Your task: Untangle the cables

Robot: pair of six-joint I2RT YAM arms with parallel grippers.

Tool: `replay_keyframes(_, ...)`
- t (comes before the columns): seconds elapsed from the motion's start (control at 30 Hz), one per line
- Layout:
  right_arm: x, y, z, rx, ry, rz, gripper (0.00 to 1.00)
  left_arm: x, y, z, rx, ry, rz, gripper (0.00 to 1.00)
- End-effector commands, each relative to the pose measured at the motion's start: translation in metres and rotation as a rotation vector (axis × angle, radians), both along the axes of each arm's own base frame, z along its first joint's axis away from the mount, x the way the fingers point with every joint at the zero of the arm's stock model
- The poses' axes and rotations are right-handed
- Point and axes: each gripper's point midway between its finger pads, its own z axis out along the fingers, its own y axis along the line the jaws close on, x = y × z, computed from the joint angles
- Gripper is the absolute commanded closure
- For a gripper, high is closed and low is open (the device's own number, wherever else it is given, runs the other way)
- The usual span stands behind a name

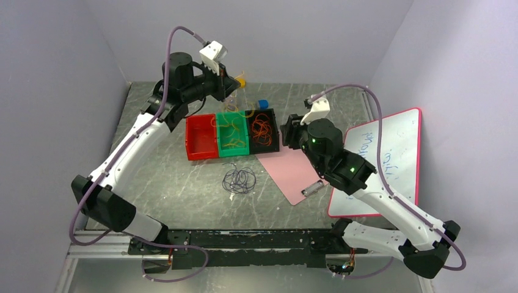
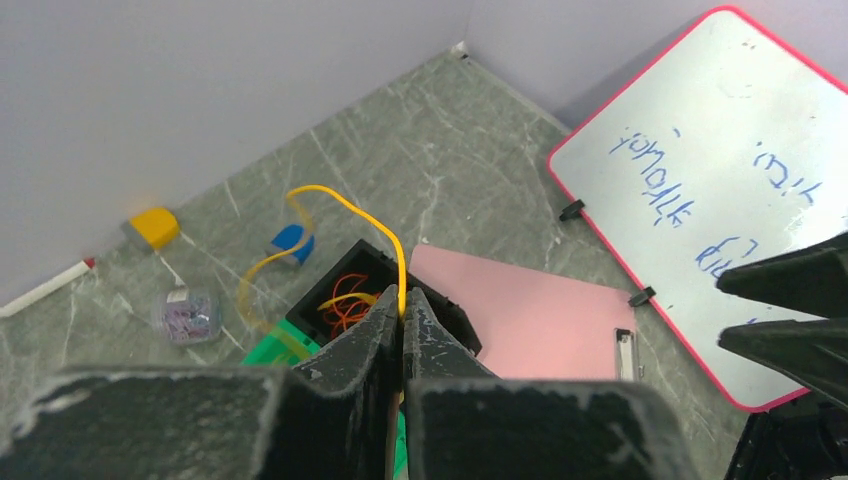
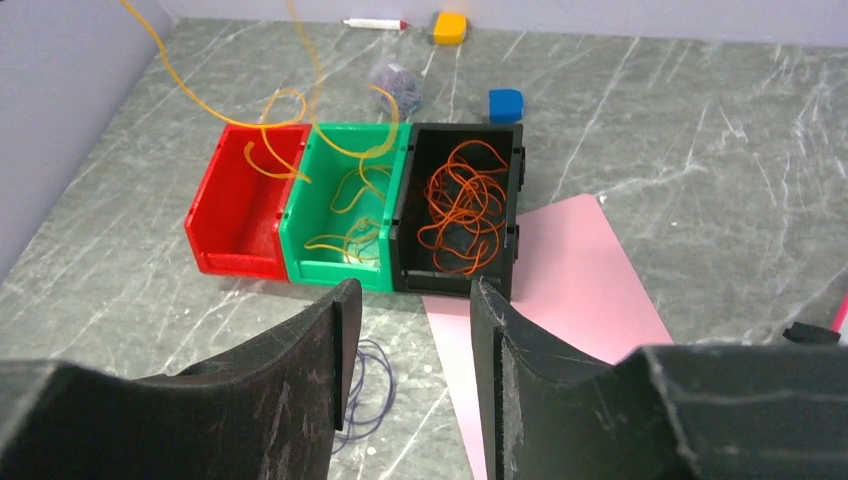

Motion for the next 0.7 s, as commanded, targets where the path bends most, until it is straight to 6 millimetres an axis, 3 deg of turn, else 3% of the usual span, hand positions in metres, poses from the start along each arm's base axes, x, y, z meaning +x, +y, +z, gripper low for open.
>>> replay_keyframes(0.0, -0.004, -0.007, -0.001, 0.026, -0.002, -0.025, 0.52, 0.013, 0.008, -0.001, -0.005, -0.015, 0.012, 0.93)
replay_keyframes(0.23, -0.008, -0.011, -0.007, 0.029, 0.015, -0.035, 0.52, 0.025, 0.010, -0.035, -0.002, 0.038, 0.034, 0.93)
replay_keyframes(0.67, -0.004, -0.003, -0.015, 0.018, 0.027, -0.021, 0.52, 0.021, 0.024, -0.081, 0.046, 0.126, 0.101, 0.93)
